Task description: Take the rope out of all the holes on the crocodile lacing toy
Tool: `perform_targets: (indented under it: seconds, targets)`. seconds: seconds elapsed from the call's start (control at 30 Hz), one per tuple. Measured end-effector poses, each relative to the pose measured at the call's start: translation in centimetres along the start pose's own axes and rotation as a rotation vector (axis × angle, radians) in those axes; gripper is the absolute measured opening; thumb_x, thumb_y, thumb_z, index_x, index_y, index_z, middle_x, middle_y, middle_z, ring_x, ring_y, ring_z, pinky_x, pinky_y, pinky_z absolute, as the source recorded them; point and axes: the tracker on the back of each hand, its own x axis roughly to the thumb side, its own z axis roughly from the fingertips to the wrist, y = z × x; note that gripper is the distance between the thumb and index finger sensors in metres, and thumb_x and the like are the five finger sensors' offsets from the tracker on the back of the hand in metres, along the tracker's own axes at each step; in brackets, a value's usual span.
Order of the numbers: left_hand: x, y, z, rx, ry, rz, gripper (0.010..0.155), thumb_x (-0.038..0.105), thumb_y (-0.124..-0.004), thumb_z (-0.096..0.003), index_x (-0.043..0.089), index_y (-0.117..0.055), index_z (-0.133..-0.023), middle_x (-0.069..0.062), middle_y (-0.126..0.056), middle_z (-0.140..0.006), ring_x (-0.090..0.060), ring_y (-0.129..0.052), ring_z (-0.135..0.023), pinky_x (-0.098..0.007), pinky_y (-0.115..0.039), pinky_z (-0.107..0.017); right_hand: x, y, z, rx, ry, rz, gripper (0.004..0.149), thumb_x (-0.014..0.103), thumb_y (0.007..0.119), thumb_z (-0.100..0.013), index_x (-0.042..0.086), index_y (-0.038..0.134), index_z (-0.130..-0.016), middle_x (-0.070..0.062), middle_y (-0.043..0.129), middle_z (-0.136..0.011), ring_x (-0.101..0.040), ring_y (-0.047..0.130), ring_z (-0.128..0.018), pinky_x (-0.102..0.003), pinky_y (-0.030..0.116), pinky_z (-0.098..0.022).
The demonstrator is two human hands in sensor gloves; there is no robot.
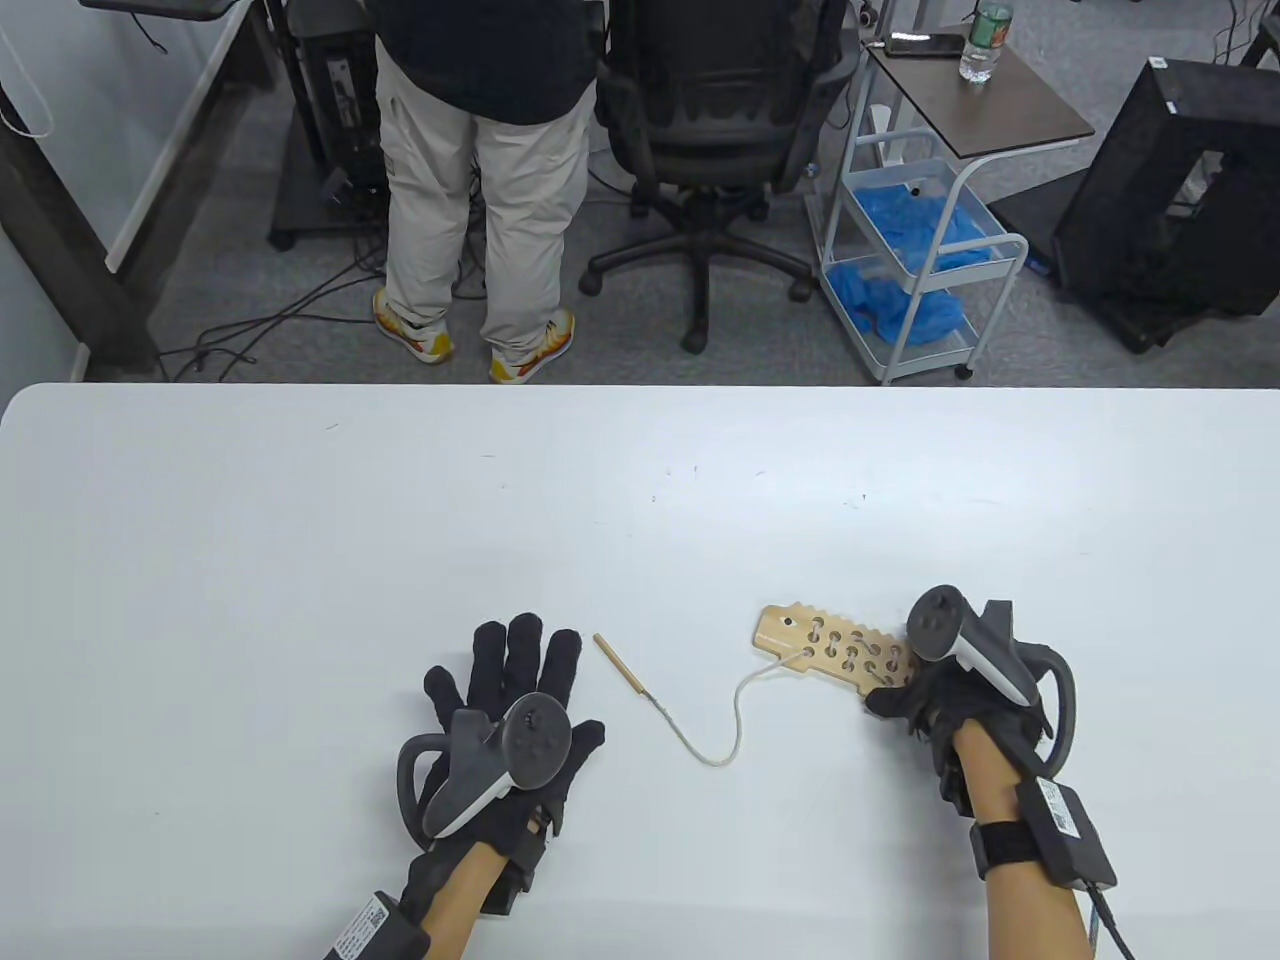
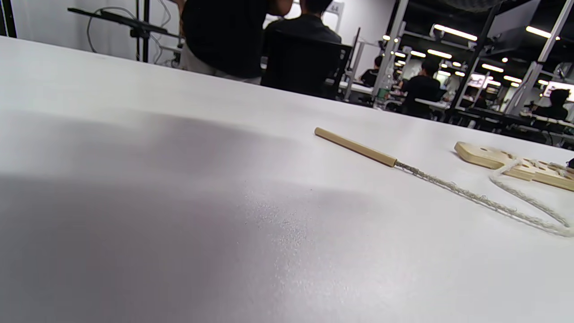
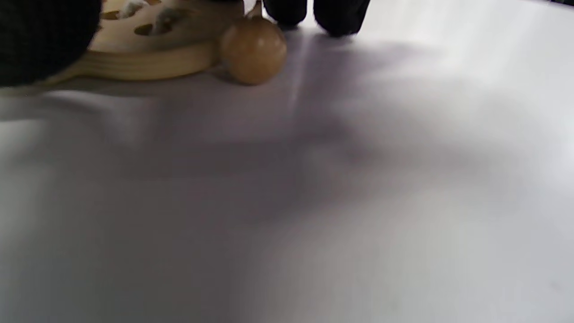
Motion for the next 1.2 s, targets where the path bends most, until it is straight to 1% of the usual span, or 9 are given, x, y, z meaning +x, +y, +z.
perform_targets:
  seconds: [0.07, 0.17, 0.33, 0.4, 0.5, 0.63, 0.8, 0.97, 1.2]
  targets:
    - [0.0, -0.1, 0.0, -0.006, -0.002, -0.004, 0.085, 0.064, -0.055, -0.0464, 0.037, -0.013, -0.115, -0.006, -0.010, -0.124, -0.037, -0.008, -0.114, -0.080, -0.018, -0.072, 0.4, 0.1, 0.2, -0.037, 0.015, 0.040, 0.093, 0.061, 0.083, -0.021, 0.019, 0.057, -0.099, -0.010, 0.051, -0.115, -0.043, 0.061, -0.102, -0.081, 0.032, -0.066]
    - [0.1, 0.0, 0.0, -0.006, -0.003, -0.002, 0.085, 0.064, -0.055, -0.0465, 0.037, -0.013, -0.115, -0.007, -0.010, -0.124, -0.037, -0.008, -0.114, -0.080, -0.018, -0.072, 0.4, 0.4, 0.8, -0.056, 0.027, 0.003, 0.092, 0.062, 0.083, -0.018, 0.013, 0.064, -0.093, -0.013, 0.052, -0.113, -0.044, 0.063, -0.099, -0.081, 0.035, -0.064]
    - [0.1, 0.0, 0.1, -0.005, -0.004, -0.003, 0.085, 0.064, -0.055, -0.0464, 0.036, -0.013, -0.115, -0.007, -0.010, -0.124, -0.037, -0.009, -0.114, -0.080, -0.018, -0.072, 0.9, 0.4, 2.9, -0.191, 0.044, 0.036, 0.078, 0.062, 0.083, -0.019, 0.018, 0.072, -0.082, -0.012, 0.066, -0.107, -0.042, 0.071, -0.096, -0.080, 0.039, -0.064]
    - [0.1, 0.0, 0.1, -0.004, -0.005, -0.001, 0.085, 0.064, -0.055, -0.0465, 0.036, -0.013, -0.115, -0.007, -0.010, -0.124, -0.037, -0.009, -0.114, -0.080, -0.018, -0.072, 1.2, 0.3, 3.6, -0.207, 0.047, 0.025, 0.069, 0.057, 0.083, -0.022, 0.021, 0.071, -0.081, -0.011, 0.069, -0.106, -0.041, 0.074, -0.095, -0.080, 0.040, -0.063]
    - [0.0, -0.1, 0.0, -0.008, 0.001, 0.002, 0.085, 0.064, -0.055, -0.0464, 0.036, -0.013, -0.115, -0.007, -0.011, -0.124, -0.037, -0.009, -0.114, -0.080, -0.018, -0.072, 1.5, 0.1, 4.6, -0.164, 0.053, -0.057, 0.058, 0.046, 0.083, -0.030, 0.025, 0.069, -0.083, -0.009, 0.075, -0.103, -0.040, 0.076, -0.094, -0.079, 0.040, -0.064]
    - [-0.2, 0.0, 0.0, -0.008, 0.009, 0.007, 0.085, 0.064, -0.055, -0.0464, 0.036, -0.013, -0.115, -0.007, -0.011, -0.124, -0.037, -0.009, -0.114, -0.080, -0.018, -0.072, 1.8, -0.1, 5.9, -0.159, 0.026, -0.175, 0.051, 0.037, 0.085, -0.034, 0.030, 0.070, -0.082, -0.007, 0.083, -0.097, -0.038, 0.080, -0.093, -0.078, 0.042, -0.063]
    - [-0.2, 0.2, 0.2, 0.001, 0.010, 0.009, 0.085, 0.064, -0.055, -0.0465, 0.036, -0.013, -0.115, -0.007, -0.011, -0.124, -0.037, -0.009, -0.114, -0.080, -0.018, -0.072, 2.2, -0.6, 6.7, -0.228, -0.024, -0.229, 0.050, 0.039, 0.090, -0.032, 0.035, 0.073, -0.078, 0.003, 0.096, -0.082, -0.027, 0.091, -0.086, -0.074, 0.049, -0.065]
    - [-0.2, 0.2, 0.2, 0.003, 0.010, 0.015, 0.085, 0.064, -0.054, -0.0465, 0.037, -0.013, -0.115, -0.008, -0.011, -0.124, -0.037, -0.009, -0.114, -0.080, -0.019, -0.072, 3.0, -1.6, 7.9, -0.284, -0.118, -0.443, 0.049, 0.042, 0.090, -0.034, 0.035, 0.073, -0.079, 0.006, 0.098, -0.077, -0.020, 0.096, -0.083, -0.071, 0.053, -0.068]
    - [-0.3, 0.3, 0.2, 0.004, -0.002, 0.067, 0.085, 0.064, -0.054, -0.0466, 0.036, -0.013, -0.115, -0.008, -0.011, -0.124, -0.037, -0.010, -0.114, -0.080, -0.020, -0.072, 5.1, -4.6, 11.7, -0.466, -0.279, -0.510, 0.046, 0.046, 0.088, -0.036, 0.037, 0.077, -0.079, 0.007, 0.101, -0.069, -0.017, 0.102, -0.072, -0.069, 0.058, -0.069]
